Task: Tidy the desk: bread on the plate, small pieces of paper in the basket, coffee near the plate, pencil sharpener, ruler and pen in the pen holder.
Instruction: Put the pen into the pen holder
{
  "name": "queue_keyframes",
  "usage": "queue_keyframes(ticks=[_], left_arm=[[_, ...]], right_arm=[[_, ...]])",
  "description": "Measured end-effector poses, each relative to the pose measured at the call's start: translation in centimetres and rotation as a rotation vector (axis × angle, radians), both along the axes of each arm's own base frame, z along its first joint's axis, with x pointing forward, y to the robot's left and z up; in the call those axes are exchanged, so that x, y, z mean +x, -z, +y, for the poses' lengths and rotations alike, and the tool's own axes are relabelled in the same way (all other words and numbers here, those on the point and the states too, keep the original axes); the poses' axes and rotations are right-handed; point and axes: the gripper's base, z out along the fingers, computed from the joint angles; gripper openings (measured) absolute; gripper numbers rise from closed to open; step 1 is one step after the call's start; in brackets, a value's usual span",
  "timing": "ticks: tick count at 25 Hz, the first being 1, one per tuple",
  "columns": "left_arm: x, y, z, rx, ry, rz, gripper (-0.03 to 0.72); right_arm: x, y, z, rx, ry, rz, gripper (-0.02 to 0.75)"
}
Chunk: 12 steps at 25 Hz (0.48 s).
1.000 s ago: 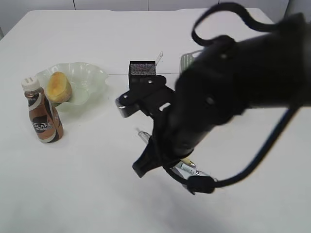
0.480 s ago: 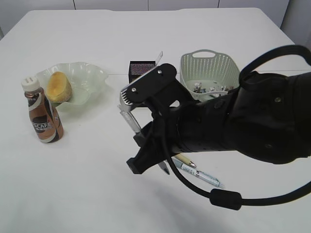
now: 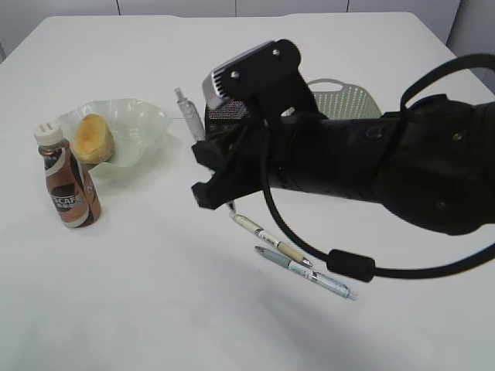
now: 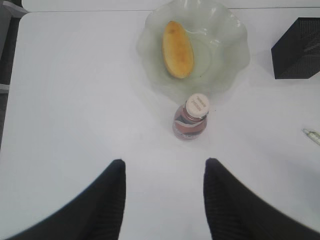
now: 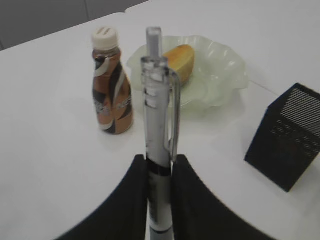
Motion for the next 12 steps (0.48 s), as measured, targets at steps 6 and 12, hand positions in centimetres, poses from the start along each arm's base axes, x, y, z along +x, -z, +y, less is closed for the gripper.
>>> queue_keyframes(ticks=[6, 12], left_arm=[[0.0, 0.0, 0.0, -0.001, 0.0, 0.0, 0.371], [0.0, 0.0, 0.0, -0.001, 0.0, 0.0, 0.371]], right_arm=[[2.6, -1.7, 0.0, -0.012, 0.015, -0.11, 0.069], [6.8, -3.0, 0.9, -0.018, 0.044, -0.197, 0.069]])
